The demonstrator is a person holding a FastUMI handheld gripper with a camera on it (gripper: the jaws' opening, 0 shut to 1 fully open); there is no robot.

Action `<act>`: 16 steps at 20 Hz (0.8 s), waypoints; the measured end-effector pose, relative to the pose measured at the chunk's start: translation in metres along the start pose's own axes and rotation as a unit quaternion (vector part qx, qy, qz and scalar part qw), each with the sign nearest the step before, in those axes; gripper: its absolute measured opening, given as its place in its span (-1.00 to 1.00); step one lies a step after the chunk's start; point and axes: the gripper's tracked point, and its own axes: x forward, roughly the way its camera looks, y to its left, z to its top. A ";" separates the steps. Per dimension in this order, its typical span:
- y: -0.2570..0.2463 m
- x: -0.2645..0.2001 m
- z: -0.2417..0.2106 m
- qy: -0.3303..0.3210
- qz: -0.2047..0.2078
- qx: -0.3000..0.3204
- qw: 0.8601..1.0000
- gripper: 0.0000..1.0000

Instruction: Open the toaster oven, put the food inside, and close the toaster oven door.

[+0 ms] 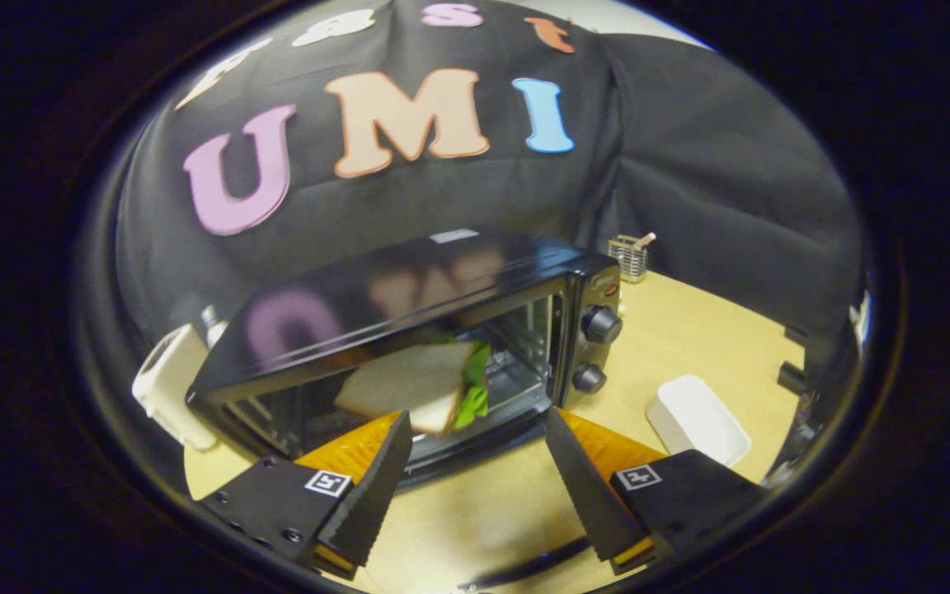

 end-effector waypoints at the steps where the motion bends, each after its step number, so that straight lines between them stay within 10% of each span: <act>1: 0.007 -0.008 -0.006 0.011 0.007 -0.014 1.000 1.00; 16: 0.002 -0.103 -0.110 0.170 0.083 -0.125 0.974 1.00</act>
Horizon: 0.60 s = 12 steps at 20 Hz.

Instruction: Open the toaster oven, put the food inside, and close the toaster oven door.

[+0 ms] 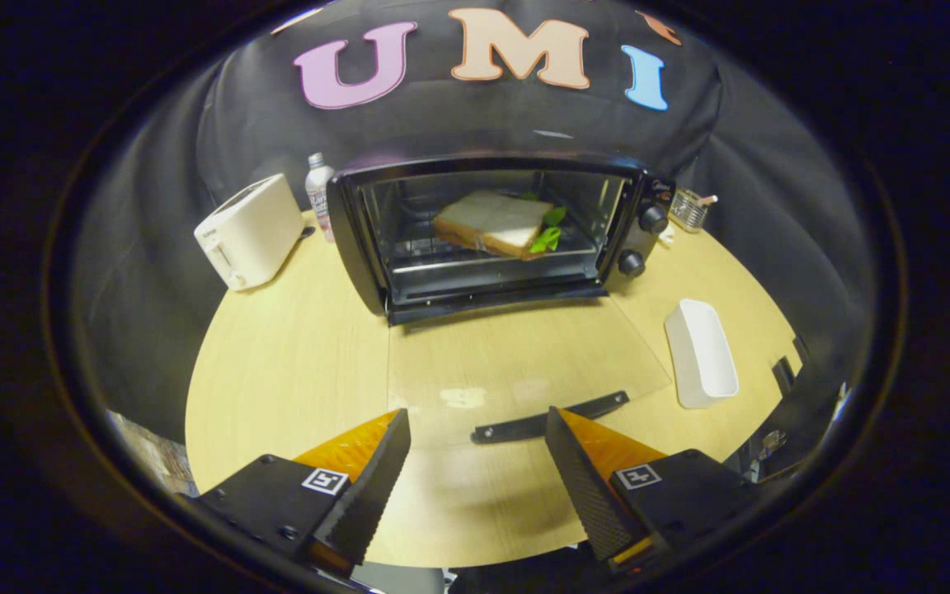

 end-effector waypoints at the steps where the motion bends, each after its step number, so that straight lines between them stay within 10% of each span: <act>1: -0.004 -0.001 -0.006 0.010 -0.002 -0.006 1.000 1.00; 12: -0.021 0.037 -0.042 0.069 -0.022 -0.089 0.993 0.95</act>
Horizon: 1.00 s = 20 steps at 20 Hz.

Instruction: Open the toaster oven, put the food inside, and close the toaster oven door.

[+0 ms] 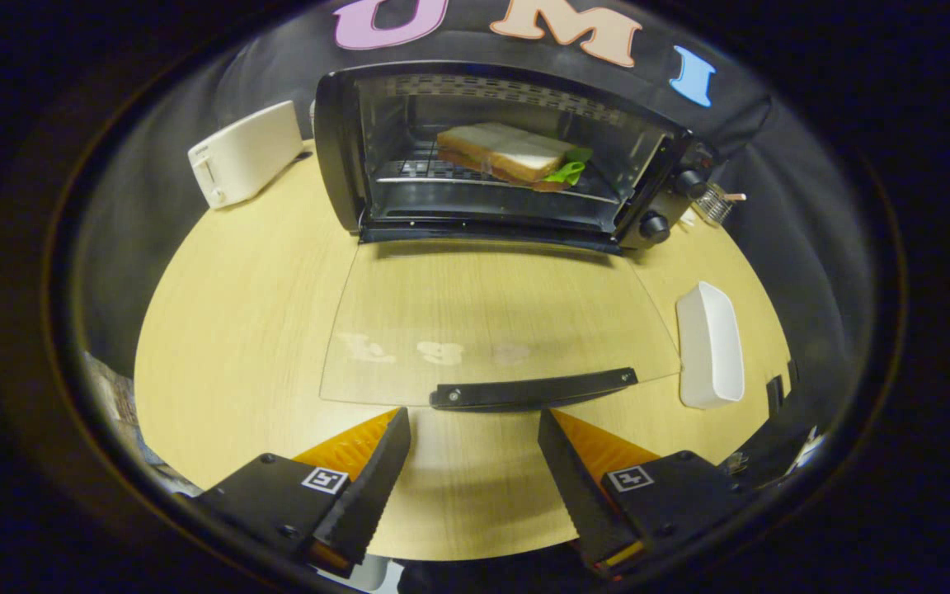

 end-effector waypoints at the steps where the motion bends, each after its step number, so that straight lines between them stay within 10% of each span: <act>1: 0.000 0.003 0.000 0.003 -0.002 -0.002 1.000 0.95; 20: -0.018 -0.043 0.077 -0.075 -0.078 -0.006 0.994 0.93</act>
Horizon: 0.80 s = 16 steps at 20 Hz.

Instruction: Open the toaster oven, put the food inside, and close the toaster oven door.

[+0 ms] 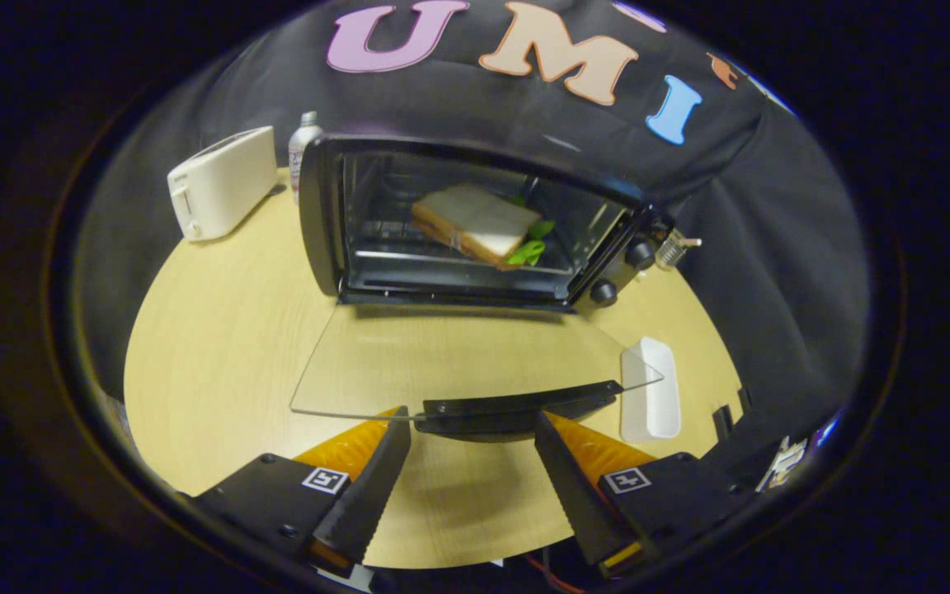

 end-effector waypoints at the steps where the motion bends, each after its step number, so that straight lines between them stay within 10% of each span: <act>1: -0.002 -0.003 0.015 -0.017 -0.002 0.000 1.000 0.93; 16: -0.011 0.009 0.115 -0.087 -0.034 -0.022 0.995 0.98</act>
